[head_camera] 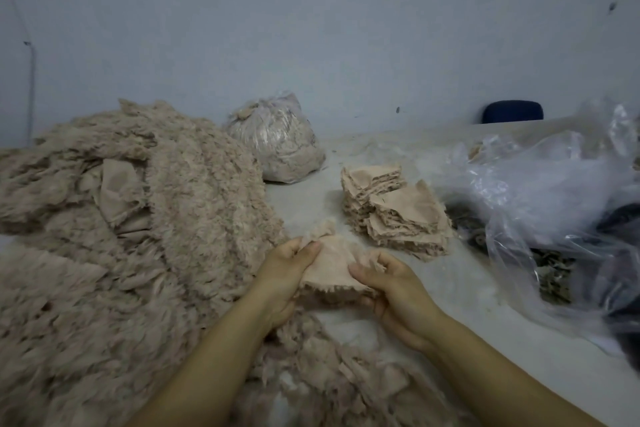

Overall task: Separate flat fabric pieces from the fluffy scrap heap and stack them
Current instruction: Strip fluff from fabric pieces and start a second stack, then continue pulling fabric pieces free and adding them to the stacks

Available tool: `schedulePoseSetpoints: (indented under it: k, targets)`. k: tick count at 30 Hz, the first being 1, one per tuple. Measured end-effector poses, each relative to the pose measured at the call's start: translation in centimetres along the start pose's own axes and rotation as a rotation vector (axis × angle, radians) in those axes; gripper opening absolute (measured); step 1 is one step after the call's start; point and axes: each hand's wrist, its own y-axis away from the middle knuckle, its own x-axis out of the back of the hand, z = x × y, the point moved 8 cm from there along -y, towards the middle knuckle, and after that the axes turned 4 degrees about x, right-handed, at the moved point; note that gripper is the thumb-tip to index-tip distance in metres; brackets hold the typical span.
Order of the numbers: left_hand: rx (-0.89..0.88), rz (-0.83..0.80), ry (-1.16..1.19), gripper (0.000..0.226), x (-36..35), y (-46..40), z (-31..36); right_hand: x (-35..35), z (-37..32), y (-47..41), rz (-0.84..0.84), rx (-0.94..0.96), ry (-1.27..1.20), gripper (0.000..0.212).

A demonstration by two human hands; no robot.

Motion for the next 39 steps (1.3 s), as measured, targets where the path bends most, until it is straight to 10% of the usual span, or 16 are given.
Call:
schedulePoseSetpoints:
  k: [12, 23, 31, 39]
  targets:
    - [-0.064, 0.219, -0.116, 0.024, 4.6, -1.7, 1.7, 6.6, -3.4, 0.0, 0.429, 0.067, 0.476, 0.045]
    - [0.083, 0.141, -0.042, 0.033, 1.7, -2.3, 1.3, 0.0, 1.5, -4.0, 0.061, 0.023, 1.293, 0.029]
    - [0.134, 0.143, -0.043, 0.025, 1.2, -3.9, 0.8, 5.1, -5.2, -3.6, 0.501, 0.228, 0.819, 0.008]
    - [0.229, 0.096, -0.661, 0.025, 0.8, -5.2, -3.3, 2.2, -8.9, -3.6, 0.343, 0.495, 0.983, 0.036]
